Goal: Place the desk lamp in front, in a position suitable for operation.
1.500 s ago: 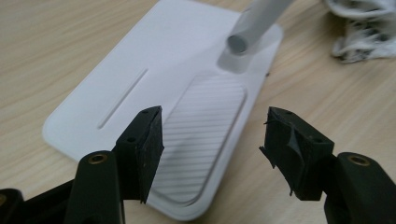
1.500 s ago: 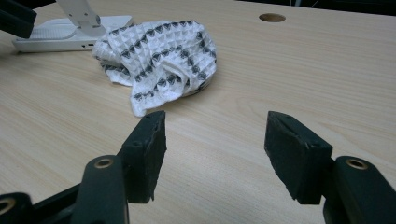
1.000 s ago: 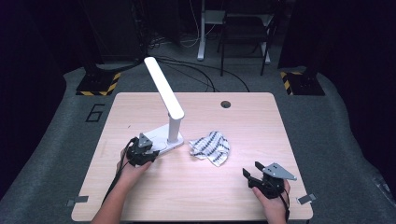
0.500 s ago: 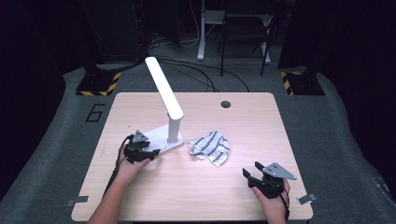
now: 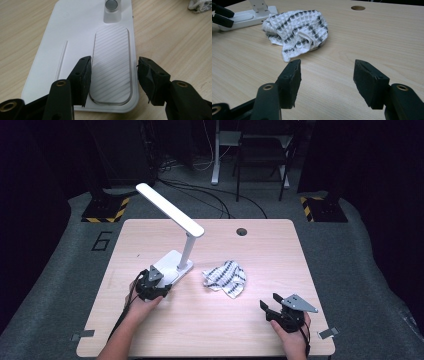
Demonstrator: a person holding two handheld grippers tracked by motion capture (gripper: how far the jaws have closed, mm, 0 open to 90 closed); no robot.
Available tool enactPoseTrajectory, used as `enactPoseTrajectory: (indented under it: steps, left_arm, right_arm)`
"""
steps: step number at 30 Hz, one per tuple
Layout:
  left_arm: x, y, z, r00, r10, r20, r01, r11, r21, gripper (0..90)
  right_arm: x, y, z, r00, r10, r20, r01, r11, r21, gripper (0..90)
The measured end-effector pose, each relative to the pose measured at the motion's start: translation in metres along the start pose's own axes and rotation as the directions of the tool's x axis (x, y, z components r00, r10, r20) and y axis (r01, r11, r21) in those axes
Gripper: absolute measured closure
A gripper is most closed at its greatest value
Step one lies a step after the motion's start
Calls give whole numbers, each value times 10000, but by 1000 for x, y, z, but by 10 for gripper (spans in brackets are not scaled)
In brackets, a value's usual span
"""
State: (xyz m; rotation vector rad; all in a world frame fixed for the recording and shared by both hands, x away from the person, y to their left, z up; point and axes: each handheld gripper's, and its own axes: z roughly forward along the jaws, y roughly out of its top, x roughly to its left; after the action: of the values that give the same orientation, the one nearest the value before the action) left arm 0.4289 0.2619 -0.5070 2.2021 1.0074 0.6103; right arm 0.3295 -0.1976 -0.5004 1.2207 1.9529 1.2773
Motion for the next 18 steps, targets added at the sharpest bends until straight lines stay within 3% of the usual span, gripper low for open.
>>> enactPoseTrajectory:
  steps: [9, 10, 13, 18]
  left_arm:
    - [-6, -3, -4, 9971, -760, -7, 760, 9970, -152, 460]
    - [-8, -4, -4, 9954, -950, -79, 947, 9950, -328, 460]
    - [-12, -5, -7, 9912, -1322, 6, 1321, 9909, -270, 460]
    - [-18, -7, -11, 9899, -1419, -63, 1418, 9897, -170, 459]
  right_arm:
    - [-2, 0, -1, 10000, 73, 26, -73, 10000, -13, 390]
    - [-2, 0, -1, 9999, 103, 8, -103, 9999, -71, 390]
    - [-2, 0, -1, 9999, 108, 11, -108, 9998, -145, 390]
    - [-2, 1, -2, 9999, 141, 30, -141, 9998, -135, 390]
